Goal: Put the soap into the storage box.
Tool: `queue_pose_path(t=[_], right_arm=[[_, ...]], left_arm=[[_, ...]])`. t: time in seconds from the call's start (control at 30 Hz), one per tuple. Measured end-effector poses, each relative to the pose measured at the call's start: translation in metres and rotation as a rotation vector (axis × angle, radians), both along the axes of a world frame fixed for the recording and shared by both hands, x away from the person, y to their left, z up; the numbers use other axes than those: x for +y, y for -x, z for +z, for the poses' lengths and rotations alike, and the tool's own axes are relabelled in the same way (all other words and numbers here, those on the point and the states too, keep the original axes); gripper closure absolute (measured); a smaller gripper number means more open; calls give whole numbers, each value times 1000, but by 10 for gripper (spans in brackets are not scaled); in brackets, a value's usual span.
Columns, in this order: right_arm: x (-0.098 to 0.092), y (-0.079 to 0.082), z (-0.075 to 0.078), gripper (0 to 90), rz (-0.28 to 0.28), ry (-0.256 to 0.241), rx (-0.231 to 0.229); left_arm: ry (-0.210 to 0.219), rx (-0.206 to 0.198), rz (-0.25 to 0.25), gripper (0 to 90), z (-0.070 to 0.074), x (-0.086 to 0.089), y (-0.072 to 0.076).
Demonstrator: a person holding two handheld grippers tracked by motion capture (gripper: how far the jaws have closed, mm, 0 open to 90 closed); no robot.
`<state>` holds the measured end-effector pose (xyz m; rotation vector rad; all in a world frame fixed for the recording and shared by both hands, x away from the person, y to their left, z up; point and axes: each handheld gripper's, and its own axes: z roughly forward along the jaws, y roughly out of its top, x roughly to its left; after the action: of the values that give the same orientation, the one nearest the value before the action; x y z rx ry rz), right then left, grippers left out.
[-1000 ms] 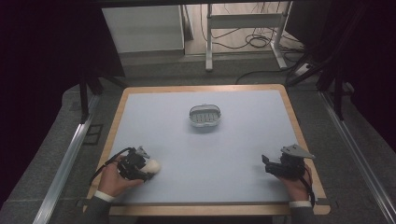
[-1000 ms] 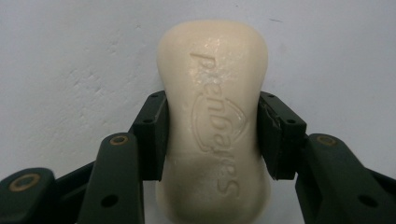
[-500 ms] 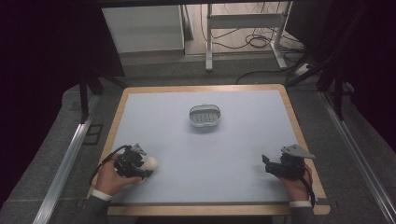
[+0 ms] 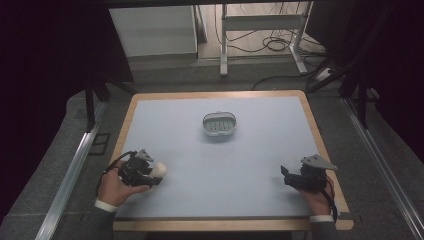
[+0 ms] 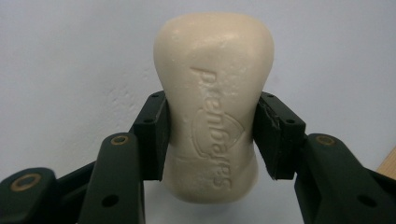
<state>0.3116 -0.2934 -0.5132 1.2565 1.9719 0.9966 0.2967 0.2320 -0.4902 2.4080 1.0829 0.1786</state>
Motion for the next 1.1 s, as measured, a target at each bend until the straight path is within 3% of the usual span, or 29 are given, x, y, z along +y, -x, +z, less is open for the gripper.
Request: queue_pose_path(t=[1.1], right_arm=[[-1, 0, 0, 106, -2, 0, 1]], left_arm=[[33, -79, 9, 500, 25, -10, -19]])
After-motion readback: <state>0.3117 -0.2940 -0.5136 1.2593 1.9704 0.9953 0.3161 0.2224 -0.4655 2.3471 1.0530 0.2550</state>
